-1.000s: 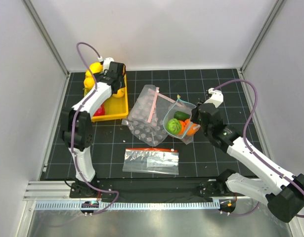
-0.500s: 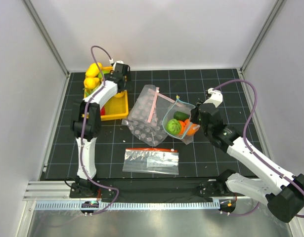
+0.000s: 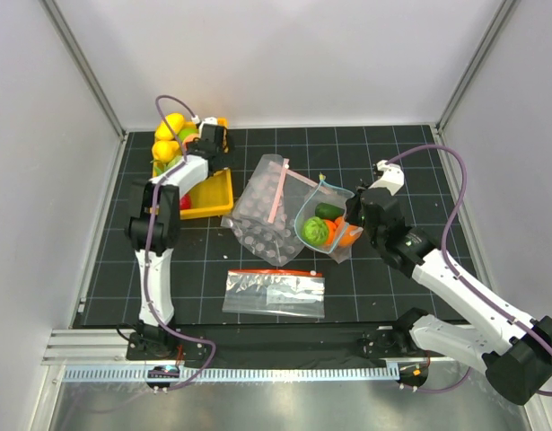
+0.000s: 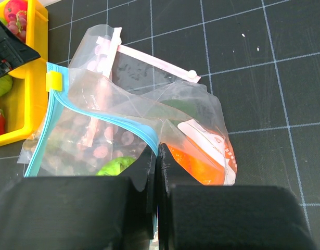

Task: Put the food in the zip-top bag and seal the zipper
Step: Pick up the fake fruit from the bin.

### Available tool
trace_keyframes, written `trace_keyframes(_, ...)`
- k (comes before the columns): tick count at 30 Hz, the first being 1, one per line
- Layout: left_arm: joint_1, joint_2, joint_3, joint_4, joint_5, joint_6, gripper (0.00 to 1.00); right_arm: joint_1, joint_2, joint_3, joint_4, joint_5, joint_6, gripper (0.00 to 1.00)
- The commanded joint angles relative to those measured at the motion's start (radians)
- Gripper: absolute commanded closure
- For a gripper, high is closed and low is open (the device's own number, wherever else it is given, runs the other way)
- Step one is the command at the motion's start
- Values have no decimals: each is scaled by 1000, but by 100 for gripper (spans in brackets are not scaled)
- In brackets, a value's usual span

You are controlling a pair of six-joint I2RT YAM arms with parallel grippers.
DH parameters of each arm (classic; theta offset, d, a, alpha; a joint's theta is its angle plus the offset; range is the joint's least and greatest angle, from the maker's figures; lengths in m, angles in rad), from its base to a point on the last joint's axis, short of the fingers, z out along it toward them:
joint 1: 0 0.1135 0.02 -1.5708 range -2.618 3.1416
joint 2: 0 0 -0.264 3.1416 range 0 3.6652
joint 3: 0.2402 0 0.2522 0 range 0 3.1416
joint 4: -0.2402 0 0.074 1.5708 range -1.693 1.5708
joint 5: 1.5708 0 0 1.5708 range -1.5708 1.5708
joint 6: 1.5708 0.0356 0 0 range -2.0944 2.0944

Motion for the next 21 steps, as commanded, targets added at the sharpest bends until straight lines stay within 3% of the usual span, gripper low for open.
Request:
trace_keyframes(1, 29, -60, -71, 126, 163, -70, 0, -1, -18, 20, 49, 4, 13, 99)
trace_keyframes(8, 31, -115, -97, 165, 227, -71, 0, -3, -18, 22, 48, 2, 12, 99)
trace_keyframes(21, 29, -210, -102, 86, 189, -10, 0, -4, -23, 20, 46, 5, 10, 99)
